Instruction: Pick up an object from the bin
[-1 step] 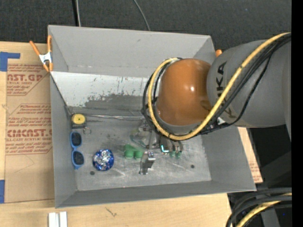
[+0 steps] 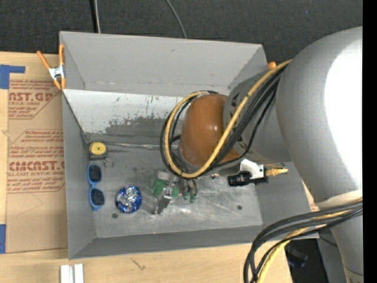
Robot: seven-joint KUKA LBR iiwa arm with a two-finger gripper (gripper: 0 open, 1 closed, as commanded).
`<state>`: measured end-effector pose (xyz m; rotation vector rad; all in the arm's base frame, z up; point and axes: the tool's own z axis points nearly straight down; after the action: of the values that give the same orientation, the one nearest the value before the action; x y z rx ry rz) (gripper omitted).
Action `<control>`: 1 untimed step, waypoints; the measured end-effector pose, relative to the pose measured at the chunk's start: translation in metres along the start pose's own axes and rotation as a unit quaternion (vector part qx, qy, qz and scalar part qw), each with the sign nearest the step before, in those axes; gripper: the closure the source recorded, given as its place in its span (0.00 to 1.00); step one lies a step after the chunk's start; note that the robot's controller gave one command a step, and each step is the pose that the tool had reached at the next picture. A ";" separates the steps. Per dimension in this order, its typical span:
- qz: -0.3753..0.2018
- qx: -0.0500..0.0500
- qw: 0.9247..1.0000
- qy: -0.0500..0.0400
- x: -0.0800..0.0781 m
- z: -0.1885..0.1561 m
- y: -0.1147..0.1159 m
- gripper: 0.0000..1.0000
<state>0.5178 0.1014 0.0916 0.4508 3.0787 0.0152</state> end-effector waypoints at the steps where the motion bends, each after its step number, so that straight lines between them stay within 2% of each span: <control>1: 0.001 -0.001 1.000 -0.005 -0.003 -0.002 -0.001 1.00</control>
Offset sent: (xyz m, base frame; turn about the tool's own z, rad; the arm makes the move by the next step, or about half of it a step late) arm 0.0000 0.0000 0.0000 0.0000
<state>0.5205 0.1000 0.0941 0.4514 3.0677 0.0165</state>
